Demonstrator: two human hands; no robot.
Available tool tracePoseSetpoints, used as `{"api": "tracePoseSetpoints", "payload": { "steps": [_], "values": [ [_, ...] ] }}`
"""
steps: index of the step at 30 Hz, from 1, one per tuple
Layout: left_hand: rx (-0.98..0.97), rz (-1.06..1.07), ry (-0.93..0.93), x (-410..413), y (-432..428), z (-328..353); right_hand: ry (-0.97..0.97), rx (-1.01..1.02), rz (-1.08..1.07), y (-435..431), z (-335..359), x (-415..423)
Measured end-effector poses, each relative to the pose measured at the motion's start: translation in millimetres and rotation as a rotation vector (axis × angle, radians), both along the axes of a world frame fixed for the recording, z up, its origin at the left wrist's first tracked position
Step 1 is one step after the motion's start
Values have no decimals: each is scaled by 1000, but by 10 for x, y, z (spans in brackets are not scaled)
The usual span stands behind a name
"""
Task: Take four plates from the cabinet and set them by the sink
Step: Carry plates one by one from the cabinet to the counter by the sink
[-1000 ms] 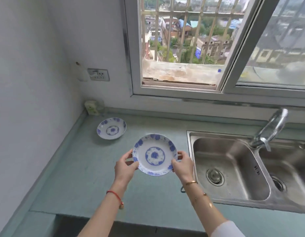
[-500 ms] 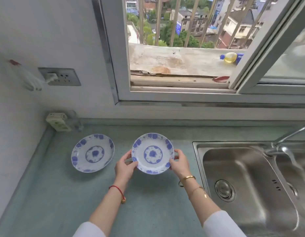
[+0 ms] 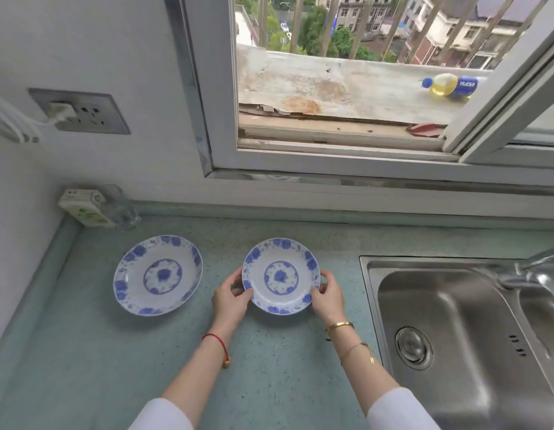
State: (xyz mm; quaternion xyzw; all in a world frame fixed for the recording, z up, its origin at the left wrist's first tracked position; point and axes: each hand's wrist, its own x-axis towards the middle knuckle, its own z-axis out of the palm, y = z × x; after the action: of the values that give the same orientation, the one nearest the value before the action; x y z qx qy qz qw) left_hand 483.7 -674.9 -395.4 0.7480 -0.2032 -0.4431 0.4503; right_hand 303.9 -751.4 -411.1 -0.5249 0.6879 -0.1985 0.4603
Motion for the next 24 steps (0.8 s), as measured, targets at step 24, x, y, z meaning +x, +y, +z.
{"api": "tracePoseSetpoints", "payload": {
  "steps": [24],
  "values": [
    [-410, 388, -136, -653, 2159, 1791, -669, -57, 540, 1446, 1958, -265]
  ]
}}
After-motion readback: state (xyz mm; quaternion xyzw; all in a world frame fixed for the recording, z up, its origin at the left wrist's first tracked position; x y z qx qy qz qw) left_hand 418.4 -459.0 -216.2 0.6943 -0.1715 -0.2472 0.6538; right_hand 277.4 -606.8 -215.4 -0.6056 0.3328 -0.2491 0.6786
